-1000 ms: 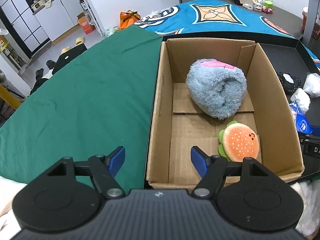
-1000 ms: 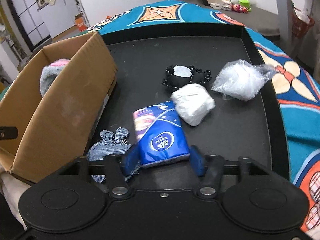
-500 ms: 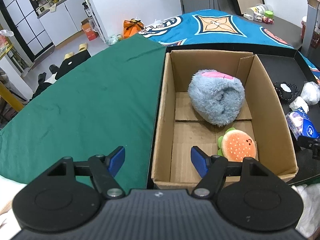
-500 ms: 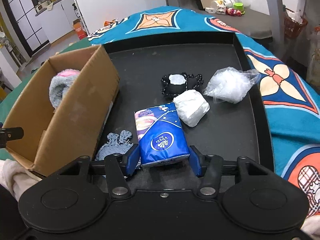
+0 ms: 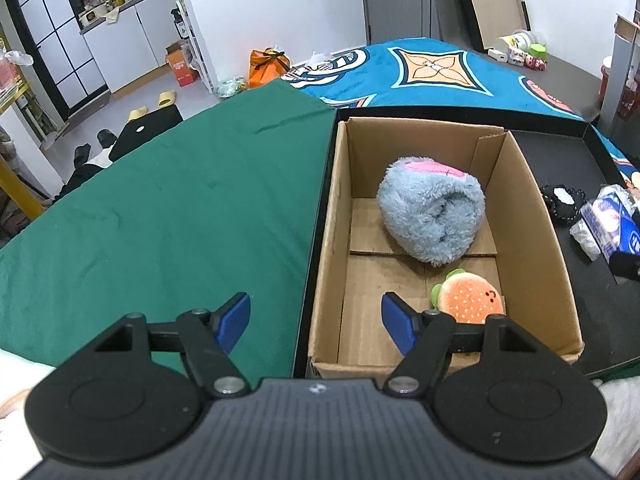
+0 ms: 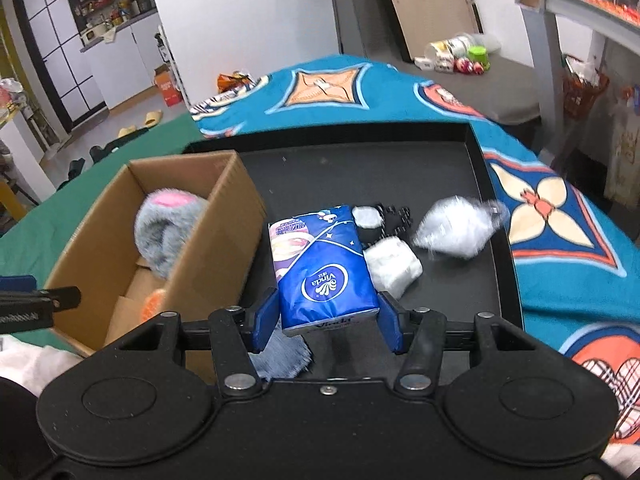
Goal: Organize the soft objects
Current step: 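Carry the blue tissue pack with the right tool into the box and release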
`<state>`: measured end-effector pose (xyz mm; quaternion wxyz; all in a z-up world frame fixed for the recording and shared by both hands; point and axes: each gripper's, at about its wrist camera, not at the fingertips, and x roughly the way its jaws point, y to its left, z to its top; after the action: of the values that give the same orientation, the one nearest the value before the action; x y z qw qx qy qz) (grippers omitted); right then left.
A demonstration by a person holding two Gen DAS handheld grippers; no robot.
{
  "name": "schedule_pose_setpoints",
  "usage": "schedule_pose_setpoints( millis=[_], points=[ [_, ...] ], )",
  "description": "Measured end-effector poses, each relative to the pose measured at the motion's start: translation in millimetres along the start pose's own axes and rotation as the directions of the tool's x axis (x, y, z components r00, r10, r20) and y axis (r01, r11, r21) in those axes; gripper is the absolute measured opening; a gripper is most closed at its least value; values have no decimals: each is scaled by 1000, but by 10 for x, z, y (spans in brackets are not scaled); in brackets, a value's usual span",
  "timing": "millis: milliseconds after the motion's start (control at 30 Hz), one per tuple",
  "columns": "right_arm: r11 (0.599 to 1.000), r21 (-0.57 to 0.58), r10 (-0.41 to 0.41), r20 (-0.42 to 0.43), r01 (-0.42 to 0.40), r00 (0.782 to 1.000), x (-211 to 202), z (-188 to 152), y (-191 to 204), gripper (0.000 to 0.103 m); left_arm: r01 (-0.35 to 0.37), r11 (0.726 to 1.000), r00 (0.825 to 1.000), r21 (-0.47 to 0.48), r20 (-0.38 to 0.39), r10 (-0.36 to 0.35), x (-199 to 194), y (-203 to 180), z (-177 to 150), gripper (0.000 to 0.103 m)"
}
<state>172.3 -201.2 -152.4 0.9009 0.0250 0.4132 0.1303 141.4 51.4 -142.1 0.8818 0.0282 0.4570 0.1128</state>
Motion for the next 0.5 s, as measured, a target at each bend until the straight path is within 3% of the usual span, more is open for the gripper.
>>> schedule_pose_setpoints(
  millis=[500],
  points=[
    [997, -81, 14, 60, -9, 998, -158, 281, 367, 52, 56, 997, 998, -49, 12, -55, 38, 100, -2, 68]
  ],
)
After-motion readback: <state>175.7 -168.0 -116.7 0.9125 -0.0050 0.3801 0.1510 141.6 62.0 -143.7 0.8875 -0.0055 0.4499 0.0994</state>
